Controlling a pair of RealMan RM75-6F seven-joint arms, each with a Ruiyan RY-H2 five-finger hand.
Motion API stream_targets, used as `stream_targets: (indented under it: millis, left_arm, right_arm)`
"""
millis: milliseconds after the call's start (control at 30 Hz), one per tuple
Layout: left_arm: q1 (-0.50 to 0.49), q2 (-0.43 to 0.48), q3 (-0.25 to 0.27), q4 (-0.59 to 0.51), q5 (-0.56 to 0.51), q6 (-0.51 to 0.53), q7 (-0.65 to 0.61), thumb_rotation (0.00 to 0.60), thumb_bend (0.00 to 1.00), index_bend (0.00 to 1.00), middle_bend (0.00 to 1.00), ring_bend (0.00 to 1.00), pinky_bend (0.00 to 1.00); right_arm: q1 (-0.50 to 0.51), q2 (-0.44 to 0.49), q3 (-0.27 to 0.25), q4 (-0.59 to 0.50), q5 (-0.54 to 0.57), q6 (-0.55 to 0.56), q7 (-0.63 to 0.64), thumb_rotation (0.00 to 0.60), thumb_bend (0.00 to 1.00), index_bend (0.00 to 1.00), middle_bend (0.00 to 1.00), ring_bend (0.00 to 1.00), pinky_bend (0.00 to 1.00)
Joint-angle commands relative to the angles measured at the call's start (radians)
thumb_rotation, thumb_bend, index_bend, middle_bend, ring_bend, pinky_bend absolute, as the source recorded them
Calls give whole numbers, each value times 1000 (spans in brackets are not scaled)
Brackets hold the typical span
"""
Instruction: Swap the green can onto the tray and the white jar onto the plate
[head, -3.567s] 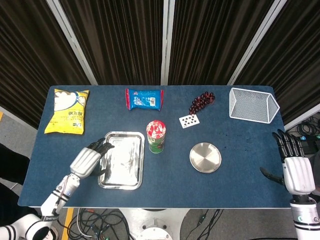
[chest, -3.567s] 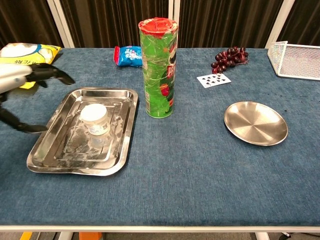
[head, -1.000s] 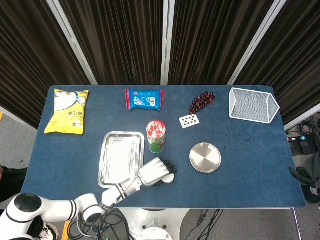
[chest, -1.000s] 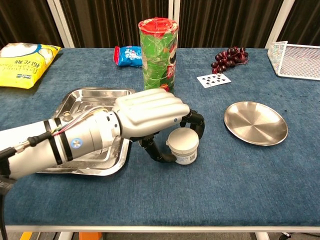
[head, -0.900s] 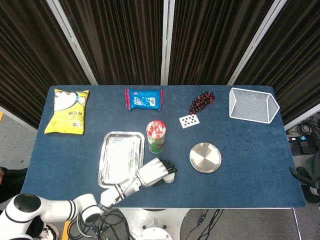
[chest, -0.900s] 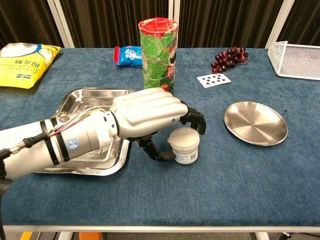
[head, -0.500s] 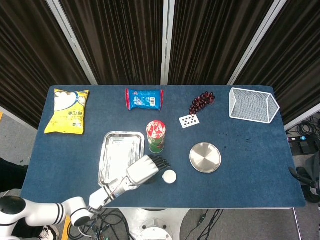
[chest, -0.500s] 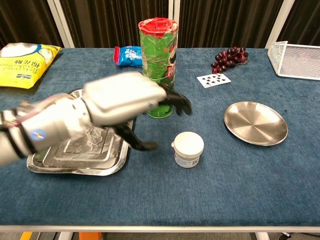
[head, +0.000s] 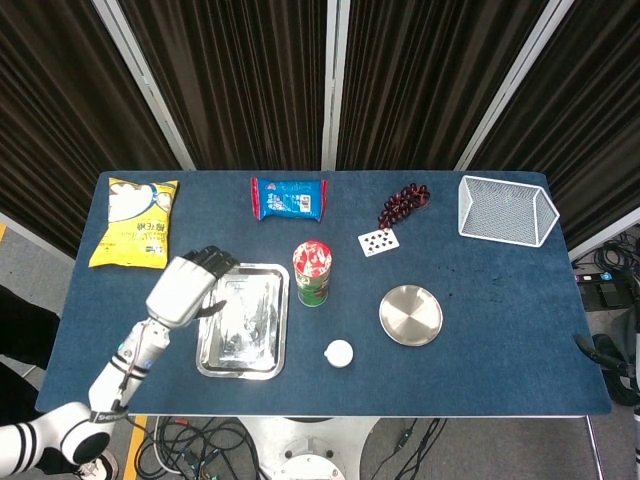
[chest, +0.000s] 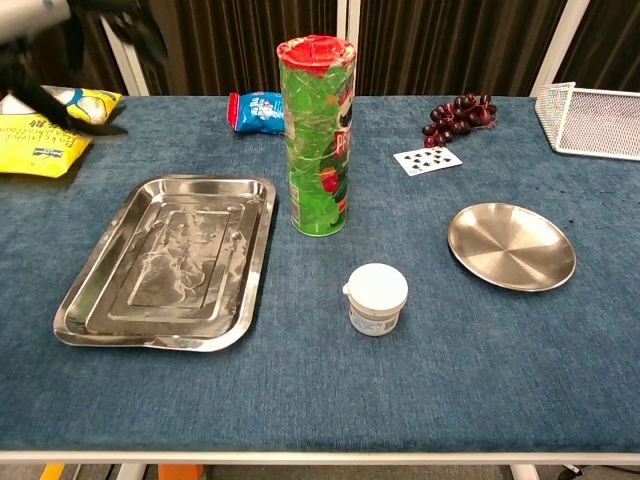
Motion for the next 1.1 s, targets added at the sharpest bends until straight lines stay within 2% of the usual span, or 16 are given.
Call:
stream_targets:
  millis: [33, 167, 333, 600, 767, 1100]
  left_arm:
    - [-52, 56, -59, 11, -68, -83, -36, 600, 117, 239, 266, 211, 460]
    - [-115, 93, -104, -13, -102, -176, -84, 600, 90, 115, 159, 112, 365]
    - [-189, 66, -137, -15, -67, -240, -187, 600, 63, 55, 99, 64, 314]
    - [-298, 4, -143, 40, -37, -350, -283, 600, 64, 50, 79, 63, 285]
    - [-357, -41, -148, 111, -44, -401, -313, 600, 64, 50, 79, 63, 283]
    - [-426, -60, -137, 182, -65, -485, -364, 600, 63, 55, 97, 63, 288]
  right_arm:
    - [0, 2, 1, -7, -4, 4, -7, 600, 68, 0, 4, 0, 27]
    - [0, 4, 3, -13, -3, 1, -16, 600, 68, 0, 4, 0, 27]
    - [7, -5, 3, -10, 5, -18, -20, 600, 68, 0, 3, 0, 27]
    - [10, -10, 8, -1, 8, -25, -14, 600, 69, 0, 1, 0, 27]
    - [8, -9, 7, -2, 6, -23, -14, 600, 68, 0, 1, 0, 27]
    - [9, -12, 8, 9, 11, -32, -6, 600, 69, 0, 1, 0, 27]
